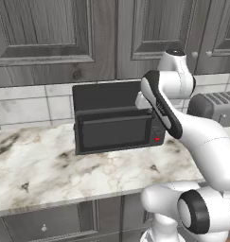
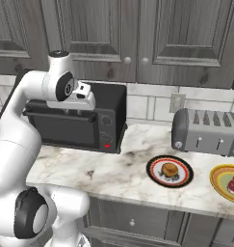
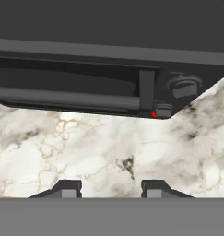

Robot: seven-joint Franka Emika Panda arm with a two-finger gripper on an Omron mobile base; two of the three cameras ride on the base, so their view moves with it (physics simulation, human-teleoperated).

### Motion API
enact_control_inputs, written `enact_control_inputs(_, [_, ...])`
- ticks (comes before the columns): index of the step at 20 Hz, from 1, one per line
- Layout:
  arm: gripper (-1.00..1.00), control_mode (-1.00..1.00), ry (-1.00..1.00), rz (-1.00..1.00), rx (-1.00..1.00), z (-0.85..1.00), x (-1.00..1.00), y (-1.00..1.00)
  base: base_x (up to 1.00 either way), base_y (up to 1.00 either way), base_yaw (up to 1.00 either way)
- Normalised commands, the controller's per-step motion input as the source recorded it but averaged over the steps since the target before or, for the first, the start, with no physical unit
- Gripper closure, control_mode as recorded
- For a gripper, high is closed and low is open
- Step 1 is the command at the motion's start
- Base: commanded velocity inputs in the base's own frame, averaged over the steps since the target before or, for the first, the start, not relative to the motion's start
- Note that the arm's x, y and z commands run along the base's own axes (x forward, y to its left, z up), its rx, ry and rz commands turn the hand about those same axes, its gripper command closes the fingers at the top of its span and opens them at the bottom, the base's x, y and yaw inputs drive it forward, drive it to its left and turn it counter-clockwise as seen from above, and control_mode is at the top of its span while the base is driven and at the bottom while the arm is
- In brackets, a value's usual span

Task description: Open the toaster oven door. Place the bread on the bottom rack in the toaster oven and place the steak on the top rack.

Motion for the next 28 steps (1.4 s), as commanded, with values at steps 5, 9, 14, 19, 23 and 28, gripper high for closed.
enact_control_inputs(5, [-1.0, 1.0, 0.0, 0.0, 0.0, 0.0, 0.0, 0.0, 0.0, 0.0, 0.0])
enact_control_inputs(9, [-1.0, 1.0, 0.0, 0.0, 0.0, 0.0, 0.0, 0.0, 0.06, -0.18, -0.01])
enact_control_inputs(14, [-1.0, 1.0, 0.0, 0.0, 0.0, 0.0, 0.0, 0.0, 0.16, -0.61, 0.0])
enact_control_inputs(19, [-1.0, 1.0, 0.0, 0.0, 0.0, 0.0, 0.0, 0.0, 0.39, -0.42, -0.01])
enact_control_inputs(23, [-1.0, 1.0, 0.0, 0.0, 0.0, 0.0, 0.0, 0.0, 0.41, -0.51, -0.02])
enact_control_inputs(28, [-1.0, 1.0, 0.0, 0.0, 0.0, 0.0, 0.0, 0.0, 0.14, -0.52, -0.11])
